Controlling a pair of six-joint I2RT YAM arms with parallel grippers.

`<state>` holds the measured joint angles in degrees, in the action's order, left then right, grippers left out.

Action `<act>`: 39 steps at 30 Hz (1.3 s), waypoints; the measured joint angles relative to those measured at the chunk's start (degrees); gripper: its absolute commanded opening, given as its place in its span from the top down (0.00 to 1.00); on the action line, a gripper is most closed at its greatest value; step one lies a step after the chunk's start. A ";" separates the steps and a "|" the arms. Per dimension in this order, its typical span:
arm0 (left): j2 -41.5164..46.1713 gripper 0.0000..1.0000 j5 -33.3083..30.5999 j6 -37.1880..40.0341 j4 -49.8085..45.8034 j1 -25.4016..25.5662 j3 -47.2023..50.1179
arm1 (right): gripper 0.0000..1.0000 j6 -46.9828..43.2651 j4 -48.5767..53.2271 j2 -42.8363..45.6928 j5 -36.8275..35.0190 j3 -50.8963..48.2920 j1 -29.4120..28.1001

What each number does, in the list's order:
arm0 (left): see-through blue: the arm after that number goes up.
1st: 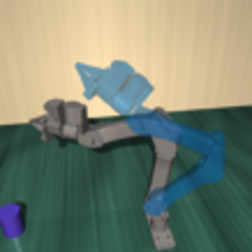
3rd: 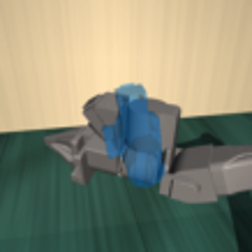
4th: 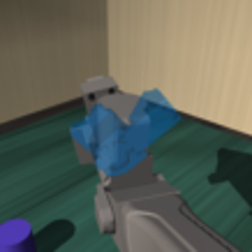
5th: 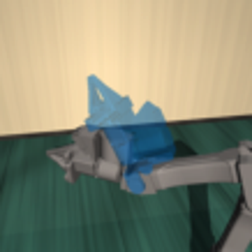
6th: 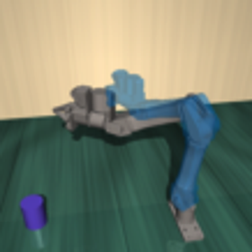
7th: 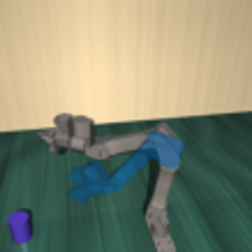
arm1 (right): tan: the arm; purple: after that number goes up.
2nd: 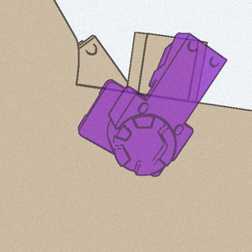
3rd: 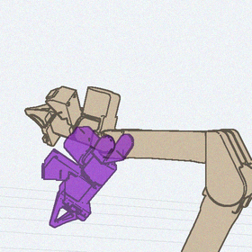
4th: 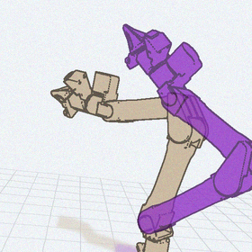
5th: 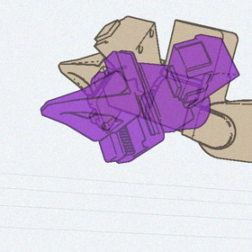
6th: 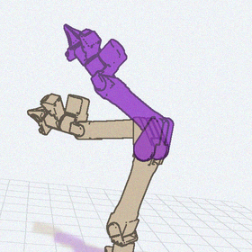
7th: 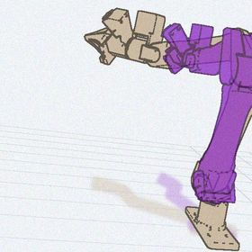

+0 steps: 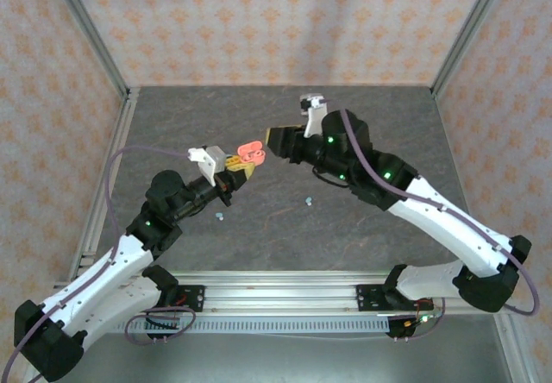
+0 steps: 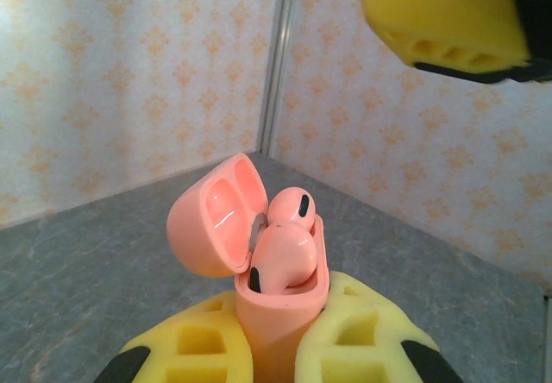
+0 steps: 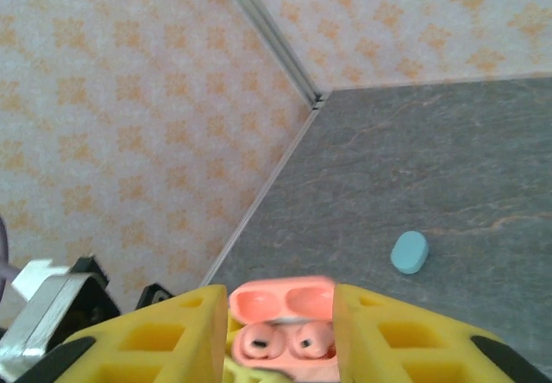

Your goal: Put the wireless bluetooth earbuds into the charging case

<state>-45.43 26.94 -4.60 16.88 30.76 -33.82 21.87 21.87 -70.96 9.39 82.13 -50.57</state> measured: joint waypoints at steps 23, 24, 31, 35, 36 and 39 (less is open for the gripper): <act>-11.26 1.00 16.90 -3.06 -0.79 0.33 -7.43 | 0.52 13.09 -1.68 -2.23 35.10 -8.72 17.25; -11.61 1.00 17.22 -3.06 -0.79 0.44 -7.67 | 0.53 13.46 -2.27 -2.51 35.78 -8.72 17.25; -13.18 1.00 17.42 -3.06 -0.79 0.66 -8.79 | 0.55 14.69 -4.92 -2.89 39.01 -9.60 17.25; -13.42 1.00 17.40 -3.06 -0.79 0.66 -8.85 | 0.56 14.95 -5.25 -2.93 39.95 -9.92 17.42; -13.46 1.00 17.38 -3.06 -0.76 0.66 -8.90 | 0.56 14.97 -5.25 -2.93 40.11 -9.97 17.42; -13.49 1.00 17.16 -3.06 -0.79 0.66 -8.90 | 0.56 14.95 -5.35 -2.93 40.44 -10.16 17.42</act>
<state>-58.92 44.10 -7.66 16.10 31.42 -42.72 36.82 16.51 -73.89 49.82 71.96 -33.15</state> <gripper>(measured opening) 0.109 0.445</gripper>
